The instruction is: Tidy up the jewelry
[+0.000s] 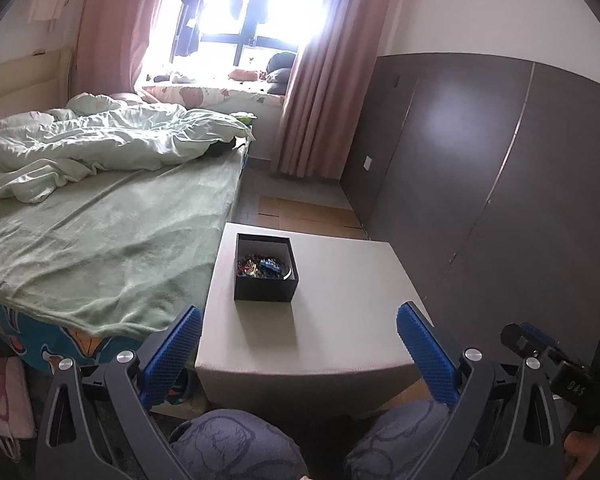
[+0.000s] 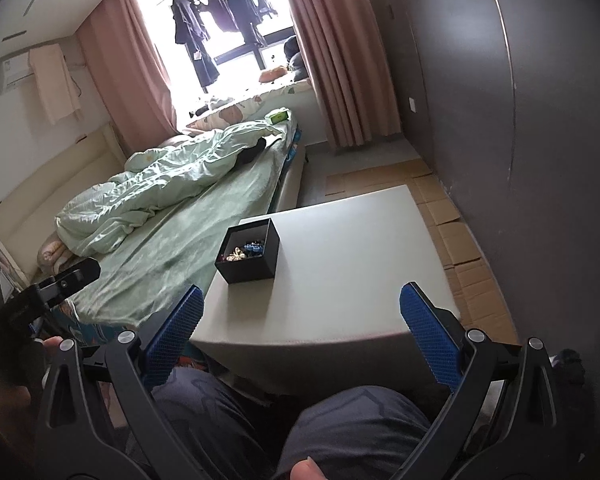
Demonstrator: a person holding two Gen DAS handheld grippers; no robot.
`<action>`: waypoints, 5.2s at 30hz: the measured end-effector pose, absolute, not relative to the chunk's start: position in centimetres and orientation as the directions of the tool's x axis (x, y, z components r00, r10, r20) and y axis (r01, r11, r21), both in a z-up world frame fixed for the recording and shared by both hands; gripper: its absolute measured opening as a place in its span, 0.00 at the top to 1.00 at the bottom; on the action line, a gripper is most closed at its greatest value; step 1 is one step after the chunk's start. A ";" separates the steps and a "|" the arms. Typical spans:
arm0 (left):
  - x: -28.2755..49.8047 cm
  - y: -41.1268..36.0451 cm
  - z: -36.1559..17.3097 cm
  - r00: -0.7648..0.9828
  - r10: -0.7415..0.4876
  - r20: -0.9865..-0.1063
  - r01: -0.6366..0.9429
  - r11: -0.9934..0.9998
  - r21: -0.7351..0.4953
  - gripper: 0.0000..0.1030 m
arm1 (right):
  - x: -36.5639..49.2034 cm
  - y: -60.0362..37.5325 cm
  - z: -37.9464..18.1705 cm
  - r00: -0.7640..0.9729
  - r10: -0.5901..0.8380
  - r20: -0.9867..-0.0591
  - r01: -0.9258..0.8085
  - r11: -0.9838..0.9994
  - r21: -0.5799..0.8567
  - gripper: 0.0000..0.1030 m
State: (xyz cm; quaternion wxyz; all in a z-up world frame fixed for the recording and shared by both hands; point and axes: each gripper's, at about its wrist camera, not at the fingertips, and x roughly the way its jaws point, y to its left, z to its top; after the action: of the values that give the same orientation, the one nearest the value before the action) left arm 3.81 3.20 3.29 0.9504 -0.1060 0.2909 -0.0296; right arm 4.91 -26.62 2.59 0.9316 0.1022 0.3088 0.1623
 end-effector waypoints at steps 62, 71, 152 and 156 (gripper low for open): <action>-3.7 1.7 5.5 0.895 -0.063 -0.441 0.013 0.993 -0.116 0.08 | -0.9 -27.3 4.0 0.773 0.327 -0.544 -0.253 0.945 0.208 0.05; -3.7 1.8 5.5 0.895 -0.060 -0.443 0.006 0.992 -0.122 0.08 | -1.1 -27.4 4.5 0.762 0.354 -0.542 -0.268 0.935 0.233 0.05; 13.1 15.1 -11.4 0.699 0.118 -0.706 -0.341 0.922 -0.184 0.08 | 23.1 -7.4 -3.2 0.539 0.469 -0.699 -0.510 0.843 0.171 0.16; 13.6 16.4 -12.4 0.671 0.101 -0.735 -0.375 0.901 -0.219 0.08 | 27.2 -1.8 -4.6 0.413 0.524 -0.745 -0.575 0.784 0.232 0.39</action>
State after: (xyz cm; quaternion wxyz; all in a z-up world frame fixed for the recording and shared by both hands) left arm 13.56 16.41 -12.42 0.8964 -0.1787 0.3832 0.1327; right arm 27.22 -1.84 -4.62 0.8401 -0.0299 0.4317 0.3271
